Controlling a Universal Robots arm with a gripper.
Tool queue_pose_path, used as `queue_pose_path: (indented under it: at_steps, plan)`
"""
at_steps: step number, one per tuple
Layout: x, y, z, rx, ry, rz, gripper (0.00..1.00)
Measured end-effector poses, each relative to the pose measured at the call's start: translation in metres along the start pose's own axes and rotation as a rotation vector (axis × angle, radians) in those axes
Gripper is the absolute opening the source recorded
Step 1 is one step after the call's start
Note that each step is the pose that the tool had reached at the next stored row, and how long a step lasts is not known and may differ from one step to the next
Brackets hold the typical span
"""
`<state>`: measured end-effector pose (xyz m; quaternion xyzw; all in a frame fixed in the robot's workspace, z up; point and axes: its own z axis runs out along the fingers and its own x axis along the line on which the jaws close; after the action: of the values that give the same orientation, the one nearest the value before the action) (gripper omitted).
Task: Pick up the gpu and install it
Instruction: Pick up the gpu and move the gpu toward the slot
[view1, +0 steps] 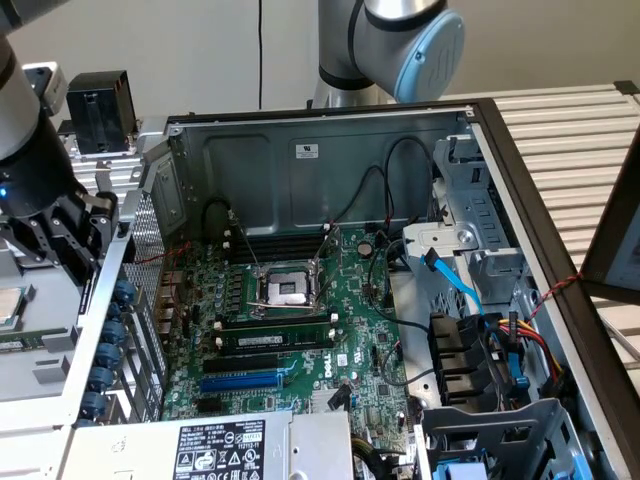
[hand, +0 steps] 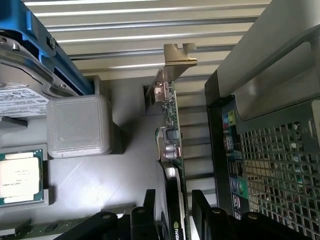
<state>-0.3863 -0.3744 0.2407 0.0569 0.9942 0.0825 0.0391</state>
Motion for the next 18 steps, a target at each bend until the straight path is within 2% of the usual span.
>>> queue_pose_path:
  at_steps: [18]
  plan:
    - [0.0039, 0.0017, 0.0082, 0.0021, -0.0086, 0.033, 0.42]
